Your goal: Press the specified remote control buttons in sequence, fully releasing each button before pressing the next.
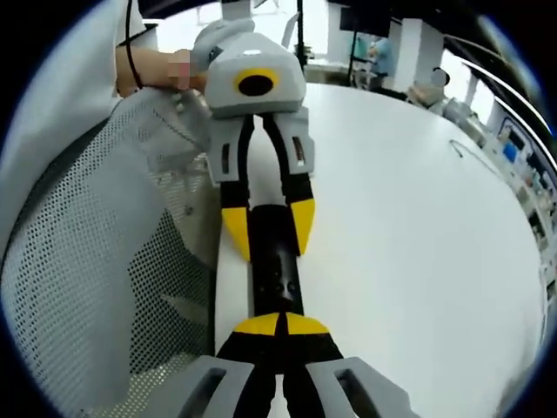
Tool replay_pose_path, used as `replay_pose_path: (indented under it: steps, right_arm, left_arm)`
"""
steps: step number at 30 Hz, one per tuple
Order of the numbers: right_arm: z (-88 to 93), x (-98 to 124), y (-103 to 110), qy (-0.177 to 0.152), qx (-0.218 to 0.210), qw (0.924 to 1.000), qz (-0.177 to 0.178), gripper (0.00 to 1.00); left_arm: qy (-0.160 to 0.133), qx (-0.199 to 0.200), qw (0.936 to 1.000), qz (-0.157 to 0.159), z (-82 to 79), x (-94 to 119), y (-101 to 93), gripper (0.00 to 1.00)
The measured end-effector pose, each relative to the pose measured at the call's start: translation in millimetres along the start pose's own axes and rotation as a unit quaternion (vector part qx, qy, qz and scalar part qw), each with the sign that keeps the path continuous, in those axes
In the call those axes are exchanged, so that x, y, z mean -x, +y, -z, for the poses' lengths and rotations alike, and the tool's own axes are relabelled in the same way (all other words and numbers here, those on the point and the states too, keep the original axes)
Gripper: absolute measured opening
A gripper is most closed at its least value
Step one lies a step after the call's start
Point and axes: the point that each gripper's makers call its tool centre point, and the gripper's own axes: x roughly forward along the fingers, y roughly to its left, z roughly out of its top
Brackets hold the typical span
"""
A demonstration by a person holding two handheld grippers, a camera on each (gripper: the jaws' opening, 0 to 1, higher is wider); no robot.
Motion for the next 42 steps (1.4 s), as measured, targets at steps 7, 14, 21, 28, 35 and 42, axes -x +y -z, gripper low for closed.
replay_pose_path:
  steps: [7, 14, 21, 28, 35, 42]
  right_arm:
    - [-0.9, -1.6, 0.4, 0.022, 0.014, 0.9996, 0.005, 0.0]
    - [-0.8, -2.7, -0.5, 0.029, 0.018, 0.9993, 0.012, 0.0]
    - [-0.3, -2.6, -0.8, 0.017, 0.011, 0.9997, 0.011, 0.0]
    - [1.9, 0.1, -1.5, 0.005, -0.015, 0.9999, 0.007, 0.0]
    - [8.4, 5.1, -1.4, 0.004, -0.035, 0.9993, 0.008, 0.0]
    - [10.8, 6.7, -0.8, 0.008, -0.035, 0.9993, 0.012, 0.0]
  left_arm:
    - [-0.001, 0.001, 1.0, 0.0, 0.0, 0.1, 0.4, 0.25]
    - [-0.001, -0.002, 1.0, -0.001, -0.5, -0.7, 0.1, 0.25]
    - [-0.003, -0.003, 1.0, -0.001, -0.1, -0.5, 0.4, 0.25]
    - [-0.001, -0.005, 1.0, 0.0, 0.4, -0.7, 0.5, 0.25]
    - [-0.001, -0.005, 1.0, 0.001, 0.8, -0.7, 0.6, 0.25]
    - [0.0, -0.002, 1.0, 0.001, 0.9, -1.1, 0.8, 0.25]
